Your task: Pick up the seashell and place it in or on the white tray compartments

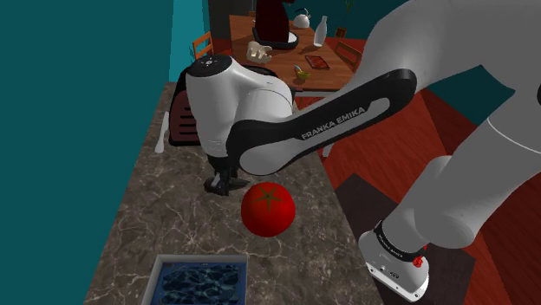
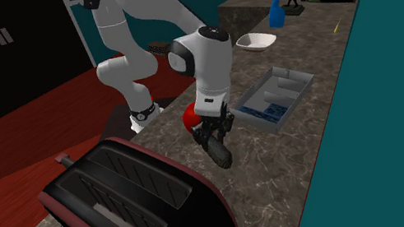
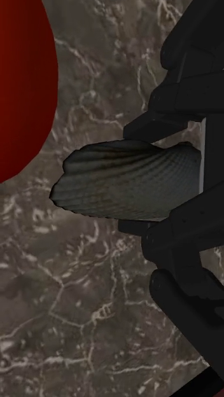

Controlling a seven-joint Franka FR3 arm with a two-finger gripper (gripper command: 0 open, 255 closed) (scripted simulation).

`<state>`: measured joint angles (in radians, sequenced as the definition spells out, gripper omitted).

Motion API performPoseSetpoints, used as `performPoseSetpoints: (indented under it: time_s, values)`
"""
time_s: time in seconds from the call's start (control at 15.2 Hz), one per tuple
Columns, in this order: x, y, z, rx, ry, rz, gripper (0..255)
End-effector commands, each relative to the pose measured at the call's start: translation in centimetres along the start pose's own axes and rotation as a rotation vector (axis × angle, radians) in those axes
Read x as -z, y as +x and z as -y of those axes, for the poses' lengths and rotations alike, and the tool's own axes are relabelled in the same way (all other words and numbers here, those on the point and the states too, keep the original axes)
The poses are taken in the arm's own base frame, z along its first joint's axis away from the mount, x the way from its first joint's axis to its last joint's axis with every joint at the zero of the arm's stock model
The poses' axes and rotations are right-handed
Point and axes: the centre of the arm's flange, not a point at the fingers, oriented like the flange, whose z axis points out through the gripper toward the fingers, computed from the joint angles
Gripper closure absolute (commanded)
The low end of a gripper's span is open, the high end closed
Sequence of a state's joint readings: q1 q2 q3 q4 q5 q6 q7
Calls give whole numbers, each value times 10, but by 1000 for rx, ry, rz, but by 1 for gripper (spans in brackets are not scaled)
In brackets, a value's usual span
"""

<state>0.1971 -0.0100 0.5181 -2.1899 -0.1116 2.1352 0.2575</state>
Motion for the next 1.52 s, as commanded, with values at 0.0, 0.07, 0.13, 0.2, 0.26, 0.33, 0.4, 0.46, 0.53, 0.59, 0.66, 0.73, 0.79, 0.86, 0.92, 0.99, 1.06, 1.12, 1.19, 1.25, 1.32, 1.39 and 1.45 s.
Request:
performPoseSetpoints:
  time_s: [0.0,0.07,0.13,0.2,0.26,0.33,0.4,0.46,0.53,0.59,0.66,0.73,0.79,0.86,0.92,0.99,1.06,1.12,1.19,1.25,1.32,1.39,1.45]
  values:
    - [11,0,-1,0,0,0,255]
    - [16,0,-2,0,0,0,255]
    - [22,-1,-2,0,0,0,255]
    - [27,-1,-3,0,0,0,255]
    - [32,-1,-3,0,0,0,255]
    - [37,-1,-4,0,0,0,255]
    - [43,-1,-4,0,0,0,255]
    - [48,-1,-5,0,0,0,255]
    - [53,-1,-6,0,0,0,255]
    - [58,-1,-6,0,0,0,255]
    - [64,-1,-7,0,0,0,255]
    - [69,-2,-7,0,0,0,255]
    - [74,-2,-8,0,0,0,255]
    - [79,-2,-8,0,0,0,255]
    - [85,-2,-9,0,0,0,255]
    - [89,-2,-9,0,0,0,255]
    - [90,-6,3,0,0,0,255]
    - [91,-9,16,0,0,0,255]
    - [92,-12,29,0,0,0,255]
    - [94,-16,41,0,0,0,255]
    - [95,-19,54,0,0,0,255]
    - [96,-23,67,0,0,0,255]
    - [97,-26,79,0,0,0,255]
